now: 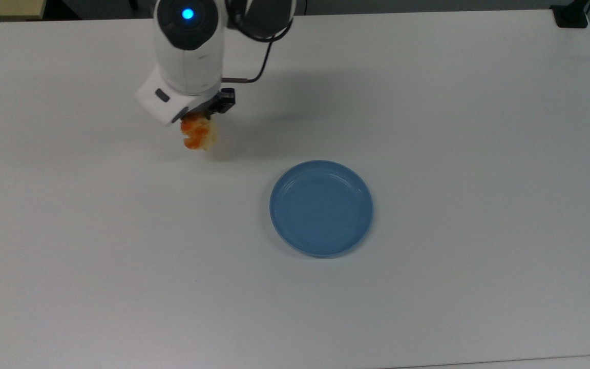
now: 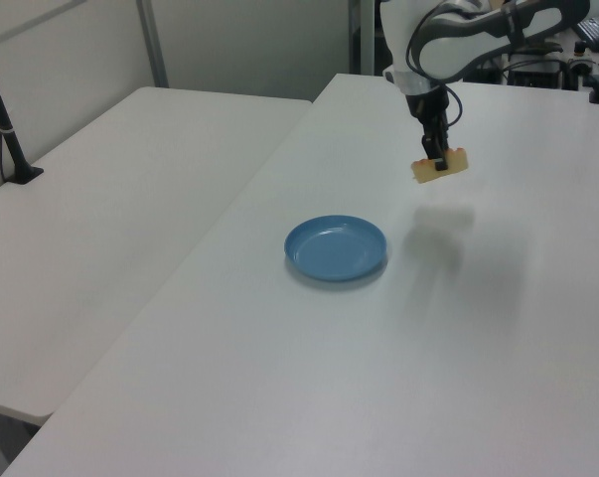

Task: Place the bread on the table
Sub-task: 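Lower the bread roll onto the bare table beside the plate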

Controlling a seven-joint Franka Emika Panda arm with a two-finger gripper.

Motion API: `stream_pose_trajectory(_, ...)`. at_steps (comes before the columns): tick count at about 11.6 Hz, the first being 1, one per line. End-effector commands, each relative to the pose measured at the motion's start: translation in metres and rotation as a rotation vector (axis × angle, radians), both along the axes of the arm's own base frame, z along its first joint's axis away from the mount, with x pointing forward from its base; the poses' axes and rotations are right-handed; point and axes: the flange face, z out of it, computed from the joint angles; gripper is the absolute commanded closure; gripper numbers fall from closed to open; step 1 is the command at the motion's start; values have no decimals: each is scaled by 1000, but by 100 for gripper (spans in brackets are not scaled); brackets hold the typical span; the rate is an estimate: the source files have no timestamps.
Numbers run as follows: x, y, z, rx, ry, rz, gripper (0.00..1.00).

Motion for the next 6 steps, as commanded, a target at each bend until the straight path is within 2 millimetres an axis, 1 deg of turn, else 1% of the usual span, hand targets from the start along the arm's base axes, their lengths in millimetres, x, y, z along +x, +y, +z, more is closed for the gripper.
stream_pose_trajectory(1, -21, -25, -36, -50, 2, 43, 51)
stream_pose_trajectory(2, -23, -28, -52, -82, 12, 58, 44)
stream_pose_trajectory(3, -22, -28, -57, -91, 17, 62, 30)
stream_pose_trajectory(4, -22, -28, -59, -92, 20, 62, 9)
stream_pose_trajectory(5, -23, -32, -59, -92, 21, 56, 0)
stream_pose_trajectory(6, -21, -34, -53, -94, 15, 50, 0)
